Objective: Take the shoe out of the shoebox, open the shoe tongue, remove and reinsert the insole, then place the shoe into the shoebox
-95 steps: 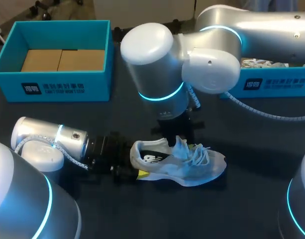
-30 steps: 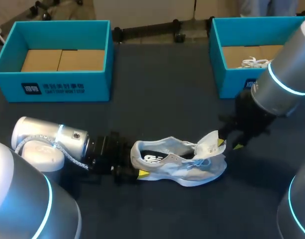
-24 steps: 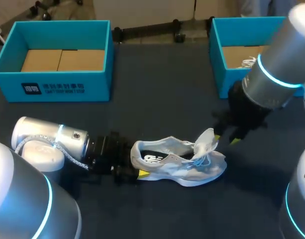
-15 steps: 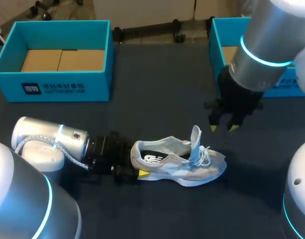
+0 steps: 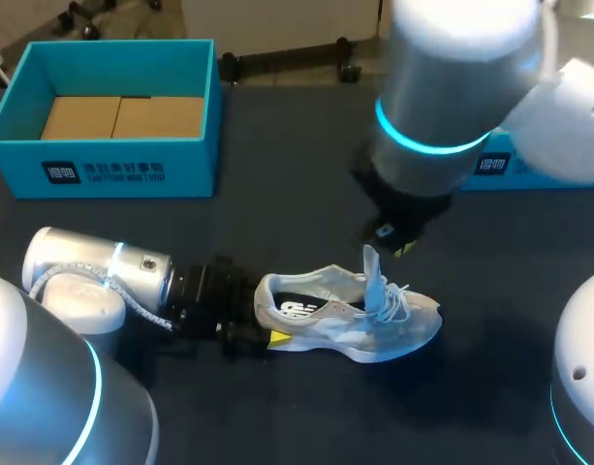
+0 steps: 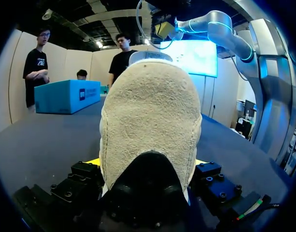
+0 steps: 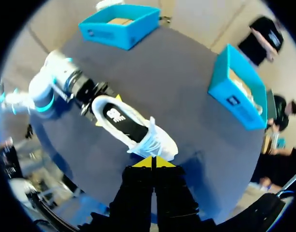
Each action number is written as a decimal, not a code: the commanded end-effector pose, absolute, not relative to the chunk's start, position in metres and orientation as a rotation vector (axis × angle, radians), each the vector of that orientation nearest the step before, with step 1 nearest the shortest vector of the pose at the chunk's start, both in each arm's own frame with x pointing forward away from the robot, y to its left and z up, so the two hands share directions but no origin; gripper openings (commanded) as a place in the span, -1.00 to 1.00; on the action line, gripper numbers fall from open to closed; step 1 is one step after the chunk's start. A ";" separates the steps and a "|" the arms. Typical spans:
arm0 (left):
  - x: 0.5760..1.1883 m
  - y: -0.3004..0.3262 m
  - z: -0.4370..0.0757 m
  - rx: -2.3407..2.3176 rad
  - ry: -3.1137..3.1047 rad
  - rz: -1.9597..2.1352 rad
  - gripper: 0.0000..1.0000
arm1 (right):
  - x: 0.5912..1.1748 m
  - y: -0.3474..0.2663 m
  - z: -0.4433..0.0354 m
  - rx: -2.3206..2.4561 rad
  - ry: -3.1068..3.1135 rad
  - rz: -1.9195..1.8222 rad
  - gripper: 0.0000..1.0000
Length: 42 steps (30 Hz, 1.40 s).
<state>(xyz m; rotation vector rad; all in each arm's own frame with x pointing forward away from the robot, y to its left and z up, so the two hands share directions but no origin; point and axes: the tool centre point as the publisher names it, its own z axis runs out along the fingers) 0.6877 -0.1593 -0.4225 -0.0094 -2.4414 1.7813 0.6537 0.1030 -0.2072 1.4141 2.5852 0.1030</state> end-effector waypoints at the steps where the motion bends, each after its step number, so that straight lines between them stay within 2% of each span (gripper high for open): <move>1: 0.686 -0.159 -0.424 -0.007 -2.444 1.781 -1.00 | 0.652 0.115 -0.217 1.041 2.773 0.135 -1.00; 13: 0.686 -0.159 -0.424 -0.007 -2.444 1.781 -1.00 | 0.654 0.114 -0.219 1.034 2.868 0.145 -1.00; 22: 0.686 -0.159 -0.424 -0.007 -2.444 1.781 -1.00 | 0.643 0.166 -0.231 0.572 2.818 0.062 -1.00; 27: 0.686 -0.159 -0.424 -0.007 -2.444 1.781 -1.00 | 0.645 0.191 -0.245 0.481 2.846 -0.001 -1.00; 38: 0.686 -0.159 -0.424 -0.007 -2.444 1.781 -1.00 | 0.645 0.191 -0.245 0.481 2.846 -0.001 -1.00; 42: 0.686 -0.159 -0.424 -0.007 -2.444 1.781 -1.00 | 0.651 0.207 -0.263 0.409 2.873 -0.016 -1.00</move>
